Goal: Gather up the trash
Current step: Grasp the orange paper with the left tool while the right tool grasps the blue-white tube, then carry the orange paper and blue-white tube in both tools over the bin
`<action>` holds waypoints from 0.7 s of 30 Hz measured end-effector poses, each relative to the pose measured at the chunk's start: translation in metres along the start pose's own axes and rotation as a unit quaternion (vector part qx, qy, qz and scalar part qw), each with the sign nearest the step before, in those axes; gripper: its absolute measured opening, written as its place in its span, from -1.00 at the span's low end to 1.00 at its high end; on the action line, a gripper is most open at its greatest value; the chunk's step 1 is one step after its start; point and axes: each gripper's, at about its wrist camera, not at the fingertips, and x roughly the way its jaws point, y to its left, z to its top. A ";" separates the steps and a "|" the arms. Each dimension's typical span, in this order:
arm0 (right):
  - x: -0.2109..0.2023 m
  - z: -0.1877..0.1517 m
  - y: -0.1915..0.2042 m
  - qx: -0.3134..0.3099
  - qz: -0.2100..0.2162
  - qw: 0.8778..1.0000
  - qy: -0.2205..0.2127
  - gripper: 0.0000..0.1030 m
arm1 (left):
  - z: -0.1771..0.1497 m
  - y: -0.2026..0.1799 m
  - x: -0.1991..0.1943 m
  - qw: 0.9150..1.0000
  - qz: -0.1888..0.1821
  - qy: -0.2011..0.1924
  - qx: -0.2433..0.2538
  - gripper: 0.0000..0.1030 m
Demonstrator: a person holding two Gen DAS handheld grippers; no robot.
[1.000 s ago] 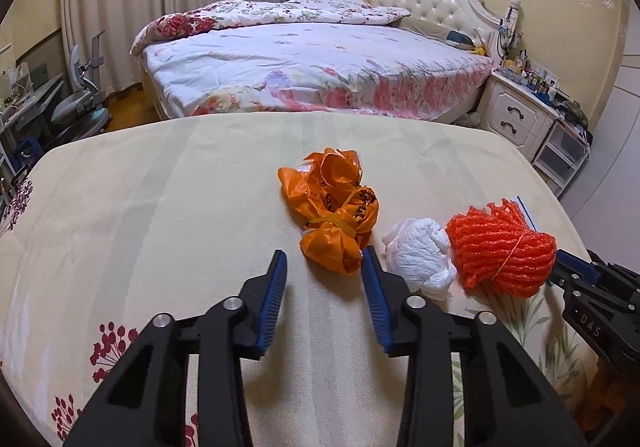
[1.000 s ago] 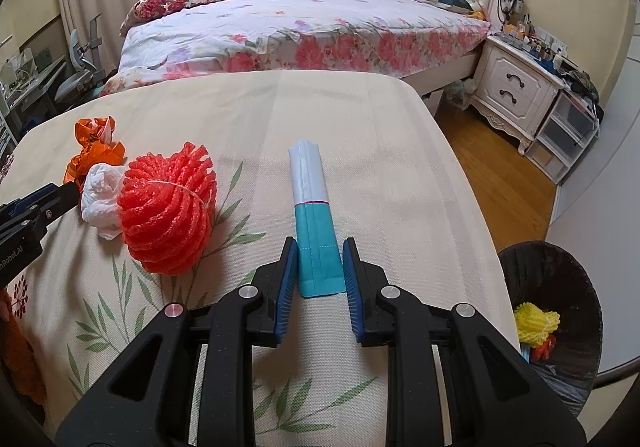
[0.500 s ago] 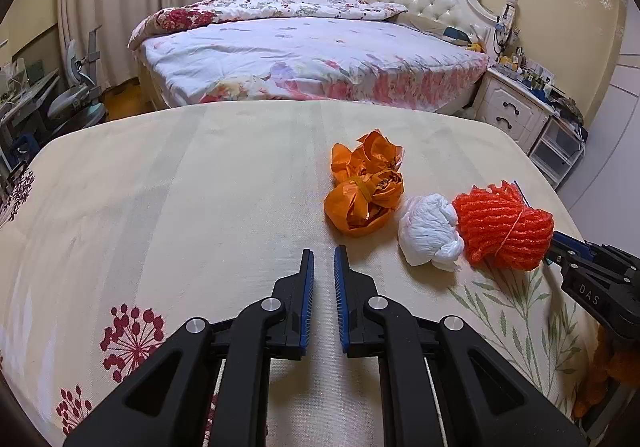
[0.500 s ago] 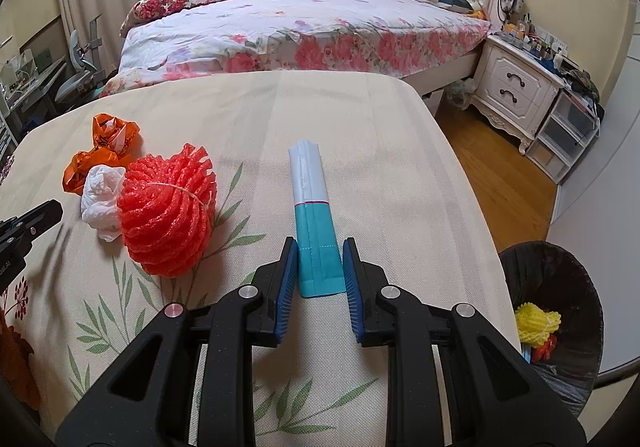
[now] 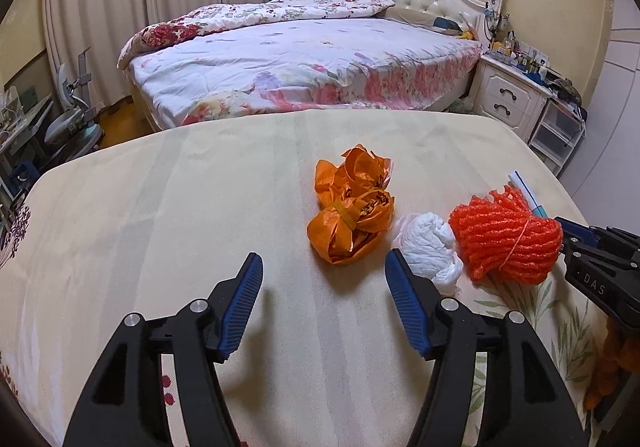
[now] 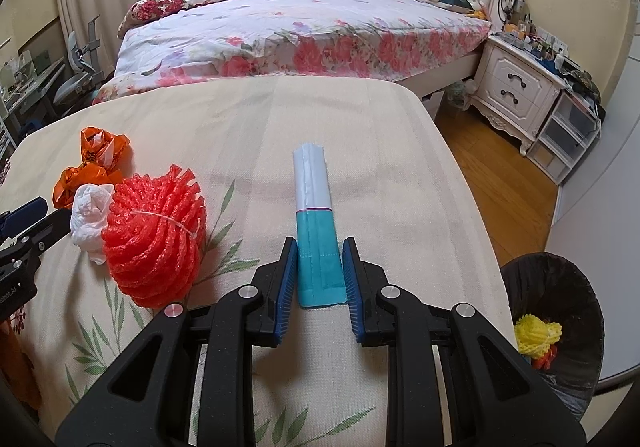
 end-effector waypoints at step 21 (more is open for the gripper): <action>0.001 0.002 -0.001 -0.001 -0.001 1.000 0.000 -0.55 | 0.010 -0.001 0.014 0.999 -0.031 0.008 0.010 -0.15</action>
